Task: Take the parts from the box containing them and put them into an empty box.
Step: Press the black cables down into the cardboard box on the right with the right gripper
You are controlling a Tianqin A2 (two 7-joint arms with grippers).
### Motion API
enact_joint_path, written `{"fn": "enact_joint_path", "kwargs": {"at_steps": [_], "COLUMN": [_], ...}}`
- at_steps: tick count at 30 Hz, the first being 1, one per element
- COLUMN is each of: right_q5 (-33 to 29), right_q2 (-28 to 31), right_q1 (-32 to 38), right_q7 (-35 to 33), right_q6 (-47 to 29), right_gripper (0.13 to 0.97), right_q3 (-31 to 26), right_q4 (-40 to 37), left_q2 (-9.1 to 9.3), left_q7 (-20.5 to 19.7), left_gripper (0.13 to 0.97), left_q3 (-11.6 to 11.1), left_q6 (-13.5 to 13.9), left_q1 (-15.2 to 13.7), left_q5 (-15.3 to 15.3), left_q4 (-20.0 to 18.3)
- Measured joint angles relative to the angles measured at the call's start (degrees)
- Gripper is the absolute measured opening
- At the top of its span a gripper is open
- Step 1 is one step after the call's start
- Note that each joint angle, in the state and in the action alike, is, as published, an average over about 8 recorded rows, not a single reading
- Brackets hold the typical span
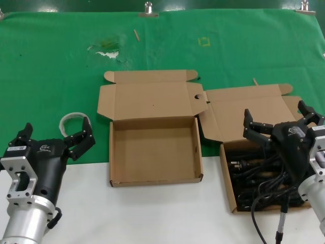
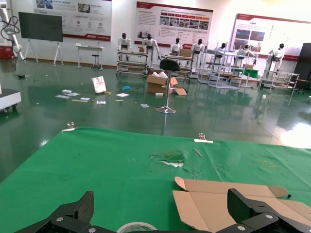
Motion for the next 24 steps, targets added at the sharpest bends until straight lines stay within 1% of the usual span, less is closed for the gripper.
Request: {"fn": "enact_joint_path", "kwargs": {"at_steps": [17,24], "right_q5": [0.0,0.0], "right_q2": [0.0,0.0], "right_q1": [0.0,0.0], "right_q7": [0.0,0.0], "right_q6": [0.0,0.0], "right_gripper": [0.966,0.966], "right_q3": [0.0,0.0], "right_q4": [0.0,0.0], "left_q2": [0.0,0.0], "left_q7": [0.0,0.0], "left_gripper": [0.966,0.936], "left_q3": [0.0,0.0], "left_q6": [0.0,0.0], "left_q1": [0.0,0.0], "left_q5": [0.0,0.0], "left_q4": [0.0,0.0]}}
